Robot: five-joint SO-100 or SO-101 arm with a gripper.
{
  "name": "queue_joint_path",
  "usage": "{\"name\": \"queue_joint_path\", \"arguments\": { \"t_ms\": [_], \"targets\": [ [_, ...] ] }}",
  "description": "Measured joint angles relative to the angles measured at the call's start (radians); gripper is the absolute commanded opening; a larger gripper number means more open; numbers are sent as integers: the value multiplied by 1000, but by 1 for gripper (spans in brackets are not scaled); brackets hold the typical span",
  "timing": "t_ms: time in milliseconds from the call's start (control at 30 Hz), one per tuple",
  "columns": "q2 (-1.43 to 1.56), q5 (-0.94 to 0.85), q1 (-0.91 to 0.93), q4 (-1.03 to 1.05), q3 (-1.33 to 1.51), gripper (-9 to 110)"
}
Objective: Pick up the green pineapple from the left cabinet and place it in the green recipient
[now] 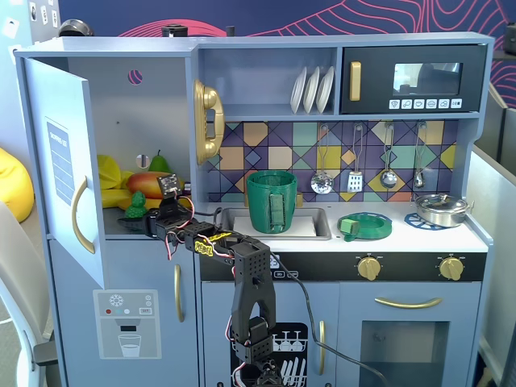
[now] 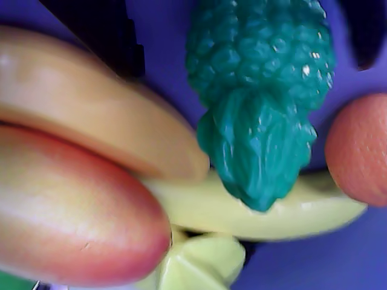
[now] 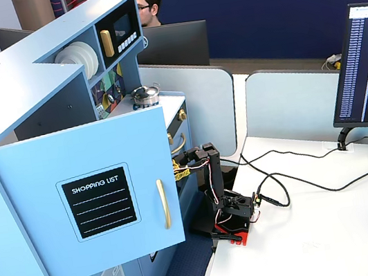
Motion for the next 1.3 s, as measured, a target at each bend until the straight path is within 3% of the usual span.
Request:
{"name": "queue_joint_path", "arguments": {
  "t_ms": [100, 667, 933, 1300],
  "targets": [
    [-2, -18, 0, 54, -6, 0],
    [115, -55, -9, 137, 34, 0],
    [347, -143, -51, 215, 137, 0],
    [822, -258, -107, 476, 328, 0]
  ]
}}
